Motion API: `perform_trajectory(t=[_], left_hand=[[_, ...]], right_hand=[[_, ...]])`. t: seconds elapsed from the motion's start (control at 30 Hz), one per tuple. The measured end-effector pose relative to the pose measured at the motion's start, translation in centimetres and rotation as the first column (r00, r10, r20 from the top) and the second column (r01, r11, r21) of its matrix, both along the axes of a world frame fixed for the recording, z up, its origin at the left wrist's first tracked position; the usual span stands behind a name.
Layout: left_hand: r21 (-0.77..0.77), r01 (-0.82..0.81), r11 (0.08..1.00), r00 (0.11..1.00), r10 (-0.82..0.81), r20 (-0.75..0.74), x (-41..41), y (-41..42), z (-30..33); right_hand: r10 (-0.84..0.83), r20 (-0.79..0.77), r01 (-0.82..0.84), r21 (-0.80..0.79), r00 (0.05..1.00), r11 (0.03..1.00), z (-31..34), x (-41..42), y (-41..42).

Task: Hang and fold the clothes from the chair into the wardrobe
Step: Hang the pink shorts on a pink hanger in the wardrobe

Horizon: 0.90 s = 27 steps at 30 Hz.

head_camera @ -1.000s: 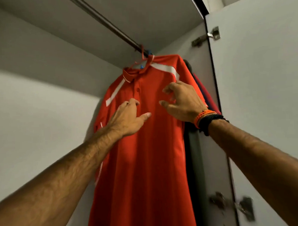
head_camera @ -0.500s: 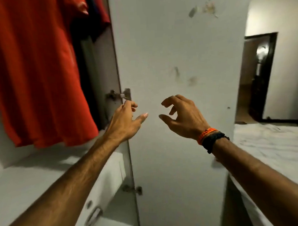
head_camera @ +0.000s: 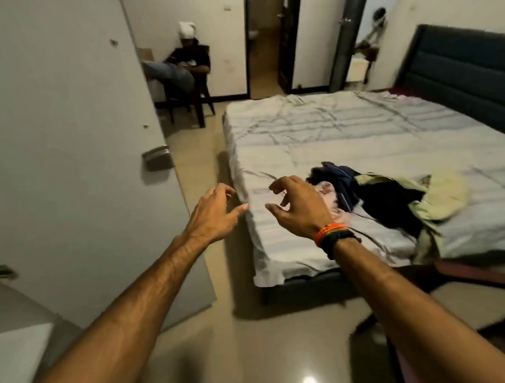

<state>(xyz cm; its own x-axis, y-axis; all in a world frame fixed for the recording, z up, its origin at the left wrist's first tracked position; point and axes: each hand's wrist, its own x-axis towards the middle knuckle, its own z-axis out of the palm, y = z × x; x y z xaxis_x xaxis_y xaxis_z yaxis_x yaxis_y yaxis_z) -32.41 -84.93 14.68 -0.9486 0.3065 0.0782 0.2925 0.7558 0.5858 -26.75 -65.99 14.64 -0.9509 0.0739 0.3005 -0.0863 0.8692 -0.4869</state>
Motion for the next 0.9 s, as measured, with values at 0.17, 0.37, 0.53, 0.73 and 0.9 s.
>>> perform_trajectory(t=[0.17, 0.37, 0.53, 0.73, 0.9], left_hand=[[-0.018, 0.181, 0.983, 0.979, -0.178, 0.099, -1.5, 11.7, -5.2], [-0.047, 0.350, 0.936, 0.924, -0.336, 0.181, -6.6, 23.3, -11.3], [-0.063, 0.459, 0.886, 0.861, -0.426, 0.277, -12.4, 31.3, -14.4], [-0.067, 0.511, 0.857, 0.813, -0.456, 0.363, -17.8, 38.6, -16.9], [-0.073, 0.515, 0.854, 0.795, -0.443, 0.415, -22.2, 46.1, -19.2]], right_hand=[[-0.176, 0.164, 0.187, -0.050, 0.971, 0.981, -5.5, 1.2, 10.0], [-0.362, 0.281, 0.387, -0.035, 0.889, 0.922, -10.4, -0.6, 20.0], [-0.452, 0.385, 0.497, -0.021, 0.805, 0.867, -12.7, -3.7, 26.8], [-0.505, 0.450, 0.584, -0.045, 0.736, 0.811, -14.8, -8.0, 33.2], [-0.488, 0.493, 0.591, -0.067, 0.720, 0.804, -17.5, -12.8, 40.8]])
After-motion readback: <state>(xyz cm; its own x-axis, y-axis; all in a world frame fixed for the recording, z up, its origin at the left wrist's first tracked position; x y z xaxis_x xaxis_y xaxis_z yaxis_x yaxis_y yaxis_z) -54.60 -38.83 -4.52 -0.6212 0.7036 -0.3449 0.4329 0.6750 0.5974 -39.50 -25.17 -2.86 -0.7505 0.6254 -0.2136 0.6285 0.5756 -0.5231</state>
